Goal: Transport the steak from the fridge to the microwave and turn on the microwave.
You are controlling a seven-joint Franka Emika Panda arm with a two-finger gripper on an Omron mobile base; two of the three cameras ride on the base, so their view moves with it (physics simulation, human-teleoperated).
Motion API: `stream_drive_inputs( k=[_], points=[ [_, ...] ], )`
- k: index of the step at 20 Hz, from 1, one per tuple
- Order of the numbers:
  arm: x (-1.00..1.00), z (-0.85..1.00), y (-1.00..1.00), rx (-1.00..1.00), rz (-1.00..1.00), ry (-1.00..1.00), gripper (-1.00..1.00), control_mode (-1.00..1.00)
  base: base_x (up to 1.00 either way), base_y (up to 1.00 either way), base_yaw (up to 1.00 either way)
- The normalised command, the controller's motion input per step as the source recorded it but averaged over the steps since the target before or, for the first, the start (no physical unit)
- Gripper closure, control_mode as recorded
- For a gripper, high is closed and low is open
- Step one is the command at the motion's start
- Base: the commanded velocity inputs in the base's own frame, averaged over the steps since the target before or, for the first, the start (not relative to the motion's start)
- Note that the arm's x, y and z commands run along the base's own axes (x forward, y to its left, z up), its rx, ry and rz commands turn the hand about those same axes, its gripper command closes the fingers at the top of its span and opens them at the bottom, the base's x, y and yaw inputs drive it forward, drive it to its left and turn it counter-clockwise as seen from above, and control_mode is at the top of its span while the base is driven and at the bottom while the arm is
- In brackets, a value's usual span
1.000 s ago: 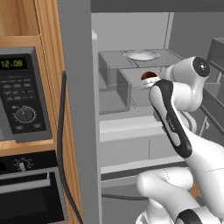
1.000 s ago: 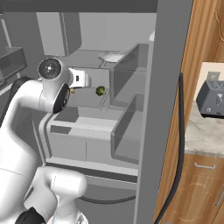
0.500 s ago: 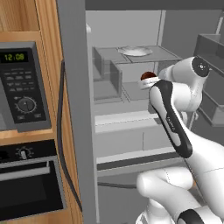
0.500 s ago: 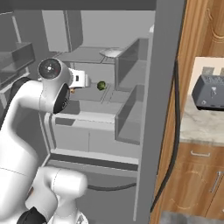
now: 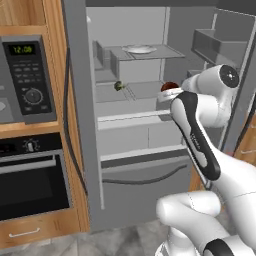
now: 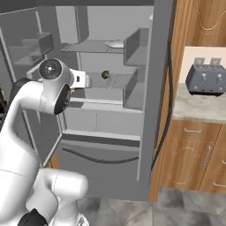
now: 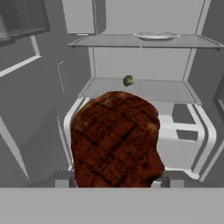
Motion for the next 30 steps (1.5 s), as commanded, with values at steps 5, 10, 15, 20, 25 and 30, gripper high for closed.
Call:
stream_drive_inputs(
  k=[5,10,15,20,25,30],
  points=[
    [0.00,0.00,0.00,0.00,0.00,0.00,1.00,1.00,-0.78,0.40,0.00],
    [0.00,0.00,0.00,0.00,0.00,0.00,1.00,1.00,-0.40,0.84,0.00],
    [0.00,0.00,0.00,0.00,0.00,0.00,1.00,1.00,-0.24,0.88,0.00],
    [0.00,0.00,0.00,0.00,0.00,0.00,1.00,1.00,0.03,0.85,-0.05],
    [0.00,0.00,0.00,0.00,0.00,0.00,1.00,1.00,0.26,0.79,-0.13],
    [0.00,0.00,0.00,0.00,0.00,0.00,1.00,1.00,0.31,0.74,-0.07]
  ],
)
